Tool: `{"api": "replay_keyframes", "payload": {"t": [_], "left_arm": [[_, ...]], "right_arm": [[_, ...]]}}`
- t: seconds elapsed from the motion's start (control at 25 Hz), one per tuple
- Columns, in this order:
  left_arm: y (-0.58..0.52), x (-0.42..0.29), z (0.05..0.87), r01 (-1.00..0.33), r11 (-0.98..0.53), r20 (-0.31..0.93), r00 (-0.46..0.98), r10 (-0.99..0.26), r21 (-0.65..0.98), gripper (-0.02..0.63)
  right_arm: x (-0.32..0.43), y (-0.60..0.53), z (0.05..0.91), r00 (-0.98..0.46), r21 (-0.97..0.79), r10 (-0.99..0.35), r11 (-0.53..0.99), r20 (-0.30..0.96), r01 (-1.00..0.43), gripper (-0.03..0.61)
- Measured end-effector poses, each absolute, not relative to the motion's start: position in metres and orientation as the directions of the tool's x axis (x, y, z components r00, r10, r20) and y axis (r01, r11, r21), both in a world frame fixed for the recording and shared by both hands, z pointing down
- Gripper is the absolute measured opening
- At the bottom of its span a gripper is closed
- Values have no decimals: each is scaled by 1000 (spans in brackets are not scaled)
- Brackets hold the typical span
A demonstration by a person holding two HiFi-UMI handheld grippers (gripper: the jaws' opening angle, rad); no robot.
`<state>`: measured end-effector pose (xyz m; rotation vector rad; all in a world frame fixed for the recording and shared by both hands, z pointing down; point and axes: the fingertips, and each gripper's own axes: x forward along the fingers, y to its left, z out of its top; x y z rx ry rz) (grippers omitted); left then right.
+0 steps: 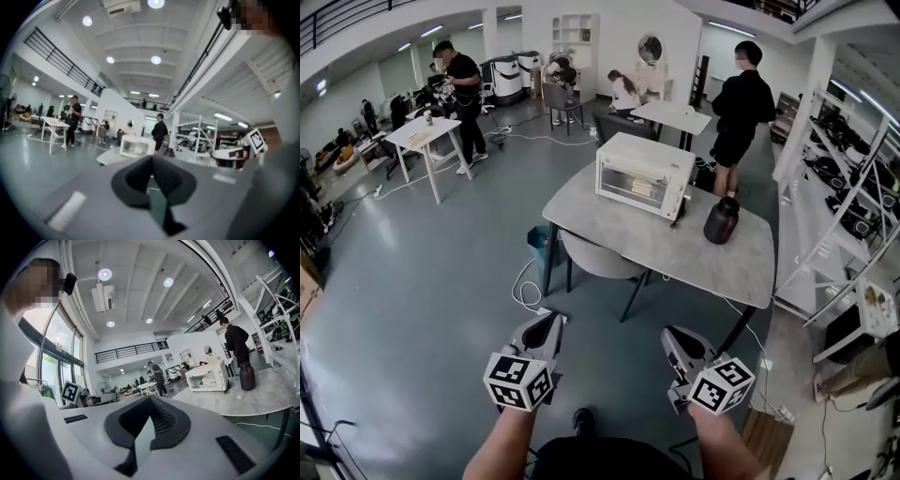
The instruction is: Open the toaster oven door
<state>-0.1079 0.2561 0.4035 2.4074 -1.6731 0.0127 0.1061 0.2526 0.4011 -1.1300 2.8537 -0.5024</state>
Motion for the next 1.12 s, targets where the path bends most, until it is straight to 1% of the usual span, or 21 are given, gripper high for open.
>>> {"api": "replay_keyframes", "payload": {"t": [0.12, 0.24, 0.4, 0.64, 0.88, 1.12], "left_arm": [[233, -126, 406, -942, -328, 146, 335, -931, 73, 8], [214, -132, 406, -925, -378, 147, 378, -914, 28, 8], [187, -139, 407, -904, -424, 137, 427, -894, 49, 8], [160, -139, 425, -887, -448, 185, 461, -868, 108, 8], [119, -140, 433, -885, -442, 212, 464, -860, 145, 8], [69, -145, 440, -898, -415, 216, 439, -872, 146, 8]], "right_arm": [[86, 225, 402, -734, -308, -671, 680, 106, -666, -6], [65, 204, 406, -737, -305, -665, 681, 120, -665, -6], [46, 184, 408, -733, -312, -671, 676, 116, -668, -6], [40, 157, 413, -721, -347, -685, 653, 109, -673, -6], [37, 116, 418, -723, -377, -683, 645, 106, -665, -6], [36, 55, 425, -735, -388, -672, 656, 88, -647, -6]]}}
